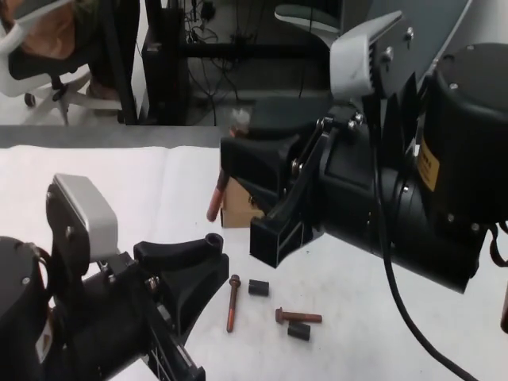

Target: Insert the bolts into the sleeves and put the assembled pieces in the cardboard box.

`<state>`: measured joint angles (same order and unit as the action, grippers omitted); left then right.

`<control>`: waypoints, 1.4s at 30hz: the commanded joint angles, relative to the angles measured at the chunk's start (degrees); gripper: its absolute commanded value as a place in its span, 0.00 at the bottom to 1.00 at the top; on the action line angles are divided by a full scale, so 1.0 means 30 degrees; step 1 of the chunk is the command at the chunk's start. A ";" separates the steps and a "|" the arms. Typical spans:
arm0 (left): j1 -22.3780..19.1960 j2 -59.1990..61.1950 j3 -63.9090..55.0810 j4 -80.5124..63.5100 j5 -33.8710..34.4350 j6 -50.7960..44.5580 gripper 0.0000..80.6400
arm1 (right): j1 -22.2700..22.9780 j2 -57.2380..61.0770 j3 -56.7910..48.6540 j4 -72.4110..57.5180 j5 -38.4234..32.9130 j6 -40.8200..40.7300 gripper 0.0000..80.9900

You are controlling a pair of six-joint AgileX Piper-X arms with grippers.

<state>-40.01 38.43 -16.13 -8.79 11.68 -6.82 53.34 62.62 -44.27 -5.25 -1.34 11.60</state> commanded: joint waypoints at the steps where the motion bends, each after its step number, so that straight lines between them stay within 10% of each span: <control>1: 0.0011 -0.0033 -0.0050 -0.0213 0.0004 0.0925 0.02 | 0.0143 -0.0110 -0.0108 0.0424 -0.0242 -0.0014 0.01; 20: 0.0011 0.0158 -0.0050 -0.1450 0.0140 0.1142 0.02 | 0.0713 -0.0013 -0.0108 0.2861 -0.3499 -0.0014 0.02; 28: 0.0059 0.0978 -0.0050 -0.2231 -0.0033 0.1095 0.02 | 0.0841 -0.0392 -0.0108 0.3416 -0.1637 0.1278 0.80; 38: 0.2190 0.3558 -0.0959 -0.2553 -0.0367 0.0951 0.02 | 0.0544 -0.3181 -0.0108 1.0150 0.1829 0.2001 0.78; 42: 0.3682 0.7398 -0.3297 -0.2902 0.1000 0.0092 0.02 | 0.0496 -0.2122 -0.0108 1.2166 0.2108 -0.2241 0.56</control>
<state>-30.99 55.70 -21.99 -15.52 12.35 -5.13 55.27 54.38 -44.27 27.96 4.64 11.41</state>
